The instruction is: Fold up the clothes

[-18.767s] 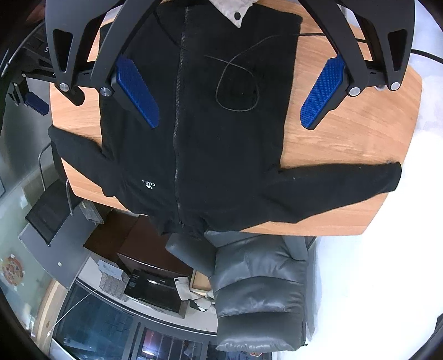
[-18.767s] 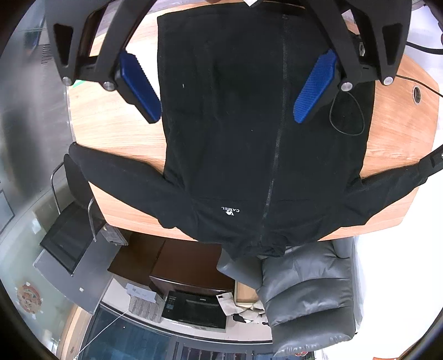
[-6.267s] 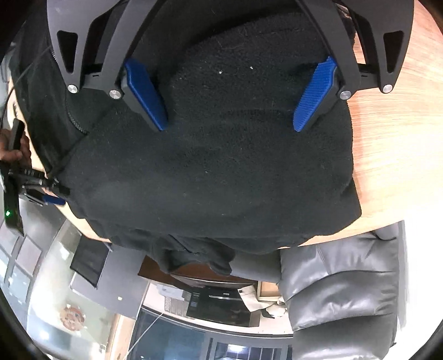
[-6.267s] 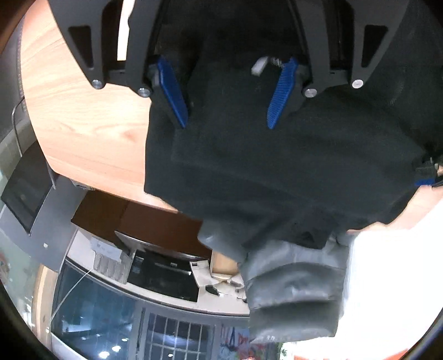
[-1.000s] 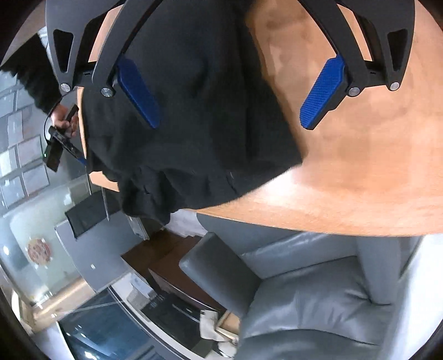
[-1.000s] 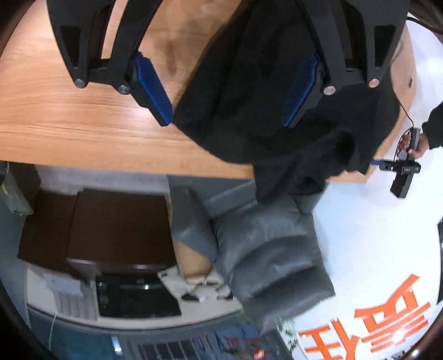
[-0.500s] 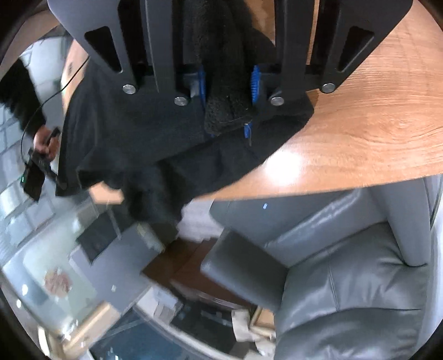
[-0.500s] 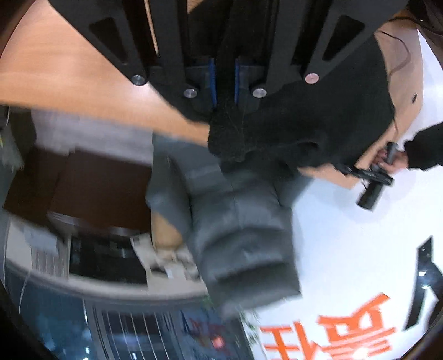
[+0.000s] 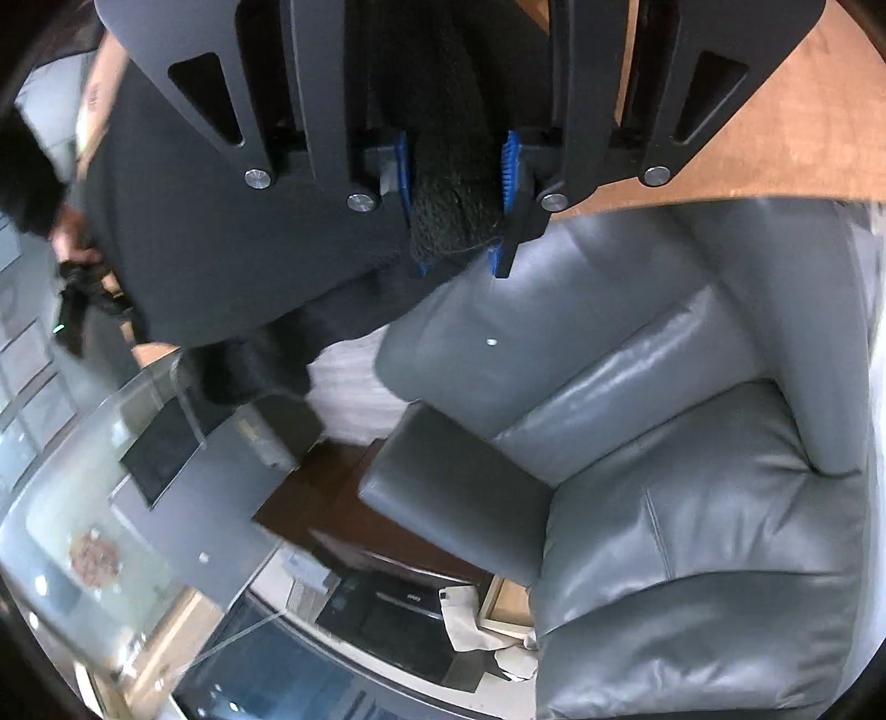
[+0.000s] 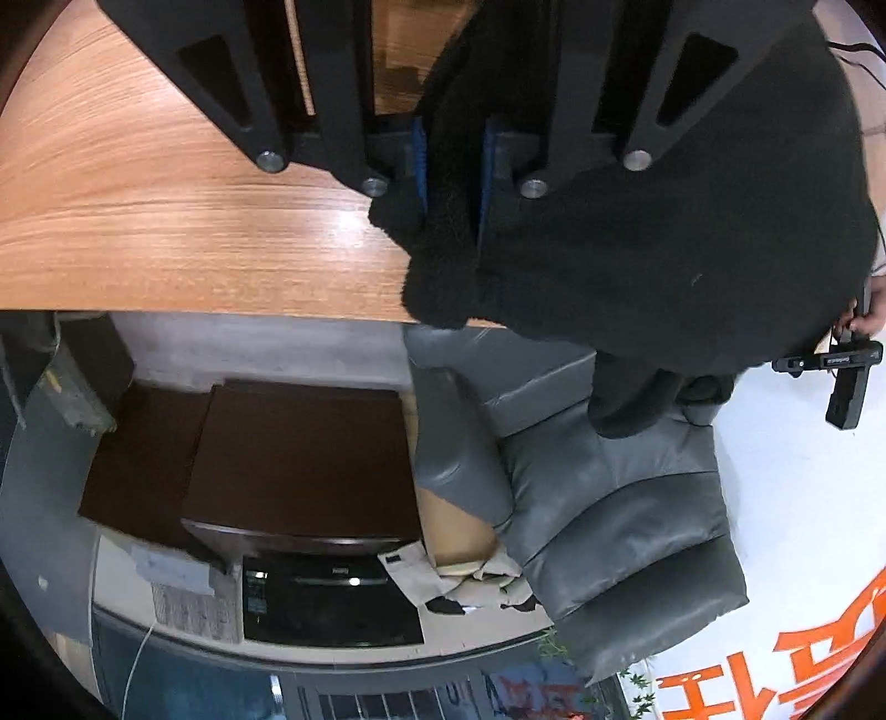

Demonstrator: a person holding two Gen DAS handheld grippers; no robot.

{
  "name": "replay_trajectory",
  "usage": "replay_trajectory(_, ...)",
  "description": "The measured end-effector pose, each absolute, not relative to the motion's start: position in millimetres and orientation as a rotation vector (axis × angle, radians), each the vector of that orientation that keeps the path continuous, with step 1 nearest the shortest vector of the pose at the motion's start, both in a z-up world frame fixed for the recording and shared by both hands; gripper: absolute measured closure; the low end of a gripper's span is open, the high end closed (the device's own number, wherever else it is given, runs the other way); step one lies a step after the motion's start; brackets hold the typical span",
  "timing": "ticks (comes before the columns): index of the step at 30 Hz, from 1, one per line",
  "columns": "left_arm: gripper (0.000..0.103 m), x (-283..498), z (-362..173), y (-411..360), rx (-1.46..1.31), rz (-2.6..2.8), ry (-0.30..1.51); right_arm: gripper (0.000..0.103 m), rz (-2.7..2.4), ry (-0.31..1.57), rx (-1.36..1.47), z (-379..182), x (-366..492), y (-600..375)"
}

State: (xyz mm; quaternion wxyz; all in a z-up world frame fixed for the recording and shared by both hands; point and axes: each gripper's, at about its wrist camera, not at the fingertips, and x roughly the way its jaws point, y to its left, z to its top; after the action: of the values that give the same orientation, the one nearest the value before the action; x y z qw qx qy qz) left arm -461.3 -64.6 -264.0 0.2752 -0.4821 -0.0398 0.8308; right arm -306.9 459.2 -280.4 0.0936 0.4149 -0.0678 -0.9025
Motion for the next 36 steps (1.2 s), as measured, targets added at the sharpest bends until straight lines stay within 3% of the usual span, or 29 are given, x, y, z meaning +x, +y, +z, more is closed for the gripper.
replay_trajectory(1,0.075,-460,-262,-66,-1.285,2.247,-0.116,0.076,-2.698,-0.191,1.230,-279,-305,459)
replay_trajectory(2,0.072,-457,-254,-70,-1.264,2.261,-0.134,0.062,-2.736,-0.170,1.243,-274,-303,461)
replay_trajectory(4,0.066,-442,-229,-79,-1.183,2.302,-0.136,0.055,-2.819,-0.112,1.240,-257,-293,466)
replay_trajectory(6,0.040,-416,-199,-81,-1.047,2.337,-0.068,0.046,-2.899,0.001,1.163,-228,-277,456)
replay_trajectory(7,0.032,-402,-186,-79,-0.981,2.339,-0.037,0.041,-2.936,0.060,1.122,-214,-269,451)
replay_trajectory(8,0.021,-388,-175,-71,-0.925,2.310,-0.011,0.029,-2.955,0.093,1.058,-197,-262,440)
replay_trajectory(9,0.019,-375,-171,-59,-0.891,2.256,0.026,0.024,-2.946,0.096,1.012,-187,-258,427)
replay_trajectory(11,0.018,-360,-182,-31,-0.908,2.181,0.162,0.024,-2.854,0.066,0.965,-184,-259,392)
replay_trajectory(13,0.024,-358,-218,-10,-1.045,2.128,0.226,0.024,-2.763,0.076,0.949,-195,-262,360)
replay_trajectory(14,0.032,-359,-234,-6,-1.115,2.101,0.213,0.025,-2.736,0.054,1.028,-214,-265,358)
replay_trajectory(16,0.033,-352,-248,-13,-1.113,2.112,0.166,0.038,-2.676,0.001,1.197,-254,-271,356)
replay_trajectory(18,0.033,-339,-251,-20,-1.088,2.133,0.149,0.041,-2.648,-0.053,1.277,-273,-269,360)
replay_trajectory(21,0.033,-309,-253,-28,-1.072,2.142,0.138,0.042,-2.653,-0.116,1.257,-271,-252,373)
replay_trajectory(27,0.032,-210,-252,-49,-1.128,2.163,0.126,0.040,-2.613,-0.003,1.302,-267,-186,351)
replay_trajectory(32,0.026,-170,-248,-21,-1.137,2.133,0.226,0.029,-2.628,0.193,1.559,-246,-143,296)
replay_trajectory(34,0.024,-156,-245,-8,-1.137,2.118,0.268,0.025,-2.601,0.163,1.563,-239,-131,276)
replay_trajectory(36,0.008,-142,-243,5,-1.138,2.103,0.311,0.021,-2.579,0.164,1.556,-239,-121,265)
